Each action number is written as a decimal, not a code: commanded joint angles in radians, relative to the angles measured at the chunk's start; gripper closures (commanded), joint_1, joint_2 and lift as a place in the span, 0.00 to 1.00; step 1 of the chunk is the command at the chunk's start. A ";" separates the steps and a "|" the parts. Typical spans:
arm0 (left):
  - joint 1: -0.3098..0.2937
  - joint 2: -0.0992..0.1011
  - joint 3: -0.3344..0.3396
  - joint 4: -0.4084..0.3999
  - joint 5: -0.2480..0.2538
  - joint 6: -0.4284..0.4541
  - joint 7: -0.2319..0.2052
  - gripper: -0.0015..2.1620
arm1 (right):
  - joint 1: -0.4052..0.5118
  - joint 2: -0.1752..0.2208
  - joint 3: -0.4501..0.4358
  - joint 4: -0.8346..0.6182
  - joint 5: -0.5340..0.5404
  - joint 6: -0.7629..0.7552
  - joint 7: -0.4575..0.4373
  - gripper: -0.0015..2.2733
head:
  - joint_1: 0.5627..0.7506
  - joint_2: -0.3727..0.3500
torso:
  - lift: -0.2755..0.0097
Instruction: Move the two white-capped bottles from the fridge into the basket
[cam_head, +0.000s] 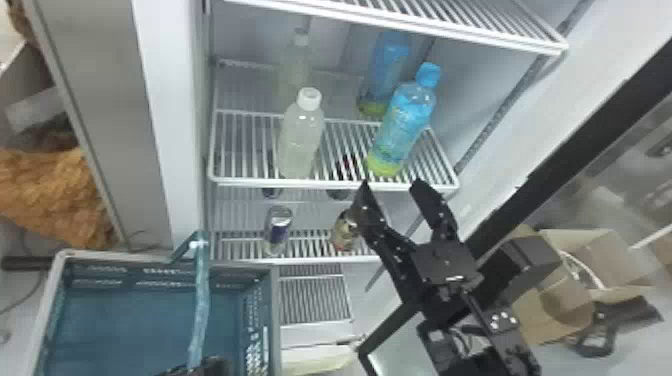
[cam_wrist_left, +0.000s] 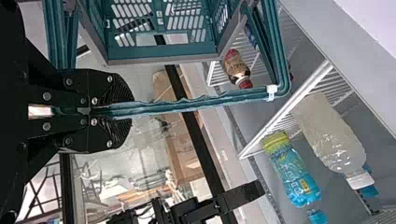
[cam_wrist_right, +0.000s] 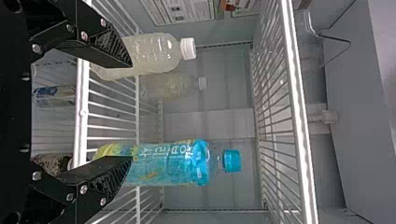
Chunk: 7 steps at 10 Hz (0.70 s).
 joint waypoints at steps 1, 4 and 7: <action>-0.001 0.001 -0.002 0.000 0.000 0.003 0.001 0.56 | -0.005 -0.012 0.020 0.000 -0.009 0.000 0.001 0.16 | 0.70 0.10 | 0.97; -0.006 0.001 0.000 0.000 0.000 0.003 0.004 0.56 | -0.040 -0.043 0.071 0.037 -0.072 0.000 0.003 0.16 | 0.70 0.15 | 0.97; -0.006 0.002 0.000 0.000 0.000 0.003 0.004 0.56 | -0.143 -0.064 0.133 0.135 -0.098 0.000 0.033 0.16 | 0.70 0.23 | 0.97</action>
